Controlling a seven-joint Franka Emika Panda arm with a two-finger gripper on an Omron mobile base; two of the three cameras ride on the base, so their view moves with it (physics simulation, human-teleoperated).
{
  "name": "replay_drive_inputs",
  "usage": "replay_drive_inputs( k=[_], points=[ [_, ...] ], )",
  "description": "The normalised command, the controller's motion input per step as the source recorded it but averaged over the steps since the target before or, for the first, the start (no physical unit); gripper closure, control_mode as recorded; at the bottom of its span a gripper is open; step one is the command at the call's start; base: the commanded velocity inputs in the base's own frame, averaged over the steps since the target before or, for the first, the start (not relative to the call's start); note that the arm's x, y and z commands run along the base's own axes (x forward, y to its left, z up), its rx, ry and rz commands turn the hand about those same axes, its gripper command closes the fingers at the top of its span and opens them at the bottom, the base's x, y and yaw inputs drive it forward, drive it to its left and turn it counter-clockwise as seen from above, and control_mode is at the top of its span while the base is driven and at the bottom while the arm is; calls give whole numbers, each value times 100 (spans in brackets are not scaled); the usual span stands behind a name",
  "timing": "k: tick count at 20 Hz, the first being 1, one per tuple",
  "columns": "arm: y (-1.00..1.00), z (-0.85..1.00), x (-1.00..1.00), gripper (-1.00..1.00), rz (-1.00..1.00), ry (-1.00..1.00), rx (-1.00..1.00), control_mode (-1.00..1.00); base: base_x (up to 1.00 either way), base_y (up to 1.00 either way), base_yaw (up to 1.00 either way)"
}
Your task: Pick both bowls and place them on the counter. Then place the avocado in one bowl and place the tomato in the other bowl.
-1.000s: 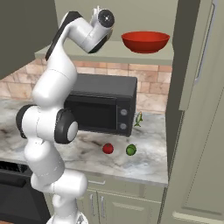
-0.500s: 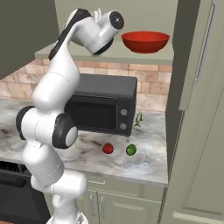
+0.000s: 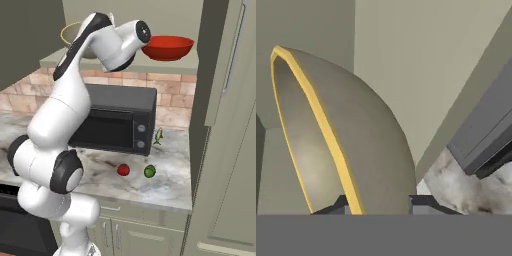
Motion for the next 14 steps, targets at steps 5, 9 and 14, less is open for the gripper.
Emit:
replay_drive_inputs(
  k=[5, 9, 14],
  points=[
    [-12, 0, -92, 100, 0, -8, 0, -100, 0, 0, 0],
    [-10, 0, -88, 100, 0, -2, 0, -100, 0, 0, 0],
    [0, -29, -80, 100, 0, 1, 0, -100, 0, 0, 0]
  ],
)
